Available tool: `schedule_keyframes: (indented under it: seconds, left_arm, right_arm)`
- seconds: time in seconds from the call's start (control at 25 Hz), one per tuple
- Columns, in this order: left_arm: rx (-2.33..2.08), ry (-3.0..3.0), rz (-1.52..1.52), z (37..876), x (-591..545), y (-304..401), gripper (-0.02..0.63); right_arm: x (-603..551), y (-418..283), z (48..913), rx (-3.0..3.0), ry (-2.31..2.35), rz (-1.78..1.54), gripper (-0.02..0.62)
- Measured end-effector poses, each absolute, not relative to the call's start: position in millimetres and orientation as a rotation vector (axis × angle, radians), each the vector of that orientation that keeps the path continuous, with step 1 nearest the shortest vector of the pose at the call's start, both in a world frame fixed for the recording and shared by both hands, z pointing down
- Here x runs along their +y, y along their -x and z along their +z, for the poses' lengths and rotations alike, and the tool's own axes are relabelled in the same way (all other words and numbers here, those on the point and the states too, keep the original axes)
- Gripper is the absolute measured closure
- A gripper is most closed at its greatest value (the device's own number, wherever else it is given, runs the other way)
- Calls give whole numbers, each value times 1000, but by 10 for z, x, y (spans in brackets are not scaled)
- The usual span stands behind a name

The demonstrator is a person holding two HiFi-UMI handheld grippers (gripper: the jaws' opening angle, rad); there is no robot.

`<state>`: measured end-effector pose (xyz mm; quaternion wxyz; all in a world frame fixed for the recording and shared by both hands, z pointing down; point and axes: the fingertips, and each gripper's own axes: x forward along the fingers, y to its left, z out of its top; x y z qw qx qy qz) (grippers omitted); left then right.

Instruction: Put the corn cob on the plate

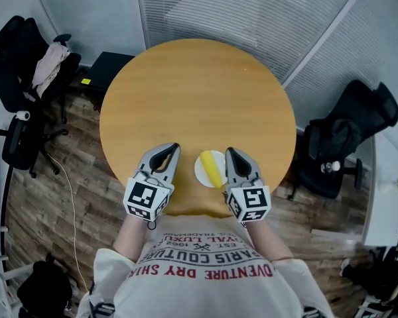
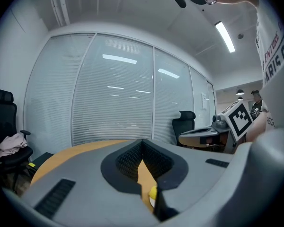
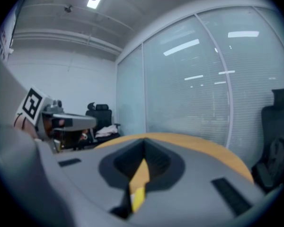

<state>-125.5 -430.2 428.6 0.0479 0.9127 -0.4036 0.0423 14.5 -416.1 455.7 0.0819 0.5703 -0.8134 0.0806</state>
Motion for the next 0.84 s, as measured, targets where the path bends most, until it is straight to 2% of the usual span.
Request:
schedule_keyframes:
  seconds: [0.84]
  left_arm:
    - [-1251, -2777, 106, 4278, -4409, 1338, 572]
  right_arm:
    - [-4251, -56, 4554, -2452, -1716, 221, 566]
